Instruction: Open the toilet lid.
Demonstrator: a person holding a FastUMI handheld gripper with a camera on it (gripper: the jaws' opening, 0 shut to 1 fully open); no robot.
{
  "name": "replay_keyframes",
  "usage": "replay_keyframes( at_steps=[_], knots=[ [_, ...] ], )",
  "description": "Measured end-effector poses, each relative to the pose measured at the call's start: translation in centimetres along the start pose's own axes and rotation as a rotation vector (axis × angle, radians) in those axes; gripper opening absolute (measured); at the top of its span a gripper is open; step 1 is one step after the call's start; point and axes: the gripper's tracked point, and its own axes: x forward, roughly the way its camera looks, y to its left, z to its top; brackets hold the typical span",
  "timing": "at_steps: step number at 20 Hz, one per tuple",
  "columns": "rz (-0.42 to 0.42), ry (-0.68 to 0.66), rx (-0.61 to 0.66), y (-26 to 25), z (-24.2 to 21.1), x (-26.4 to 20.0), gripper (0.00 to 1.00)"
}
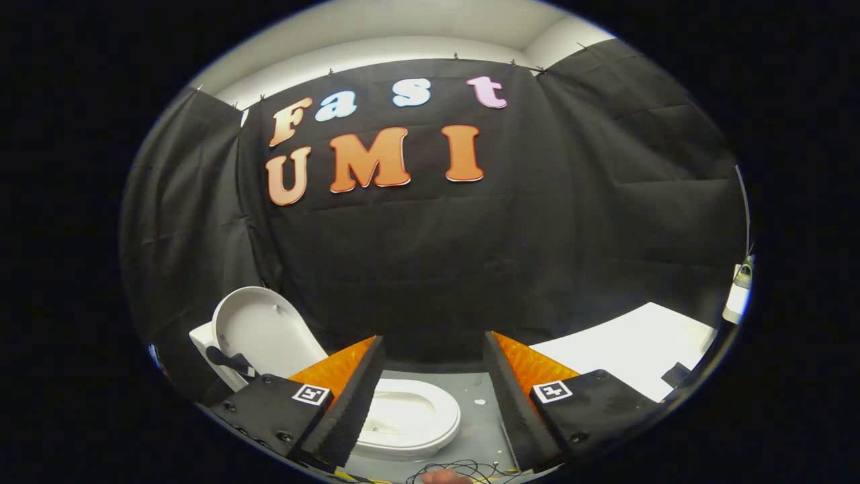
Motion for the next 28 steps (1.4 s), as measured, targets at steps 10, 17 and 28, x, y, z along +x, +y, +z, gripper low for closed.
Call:
replay_keyframes(
  at_steps=[10, 17, 28],
  knots=[
    [-0.165, -0.028, 0.041, -13.2, -3.9, -3.7, 0.90],
    [-0.193, -0.082, 0.036, -14.7, -6.9, -3.5, 0.90],
    [-0.237, -0.027, 0.037, -15.5, -10.1, -2.4, 0.90]
  ],
)
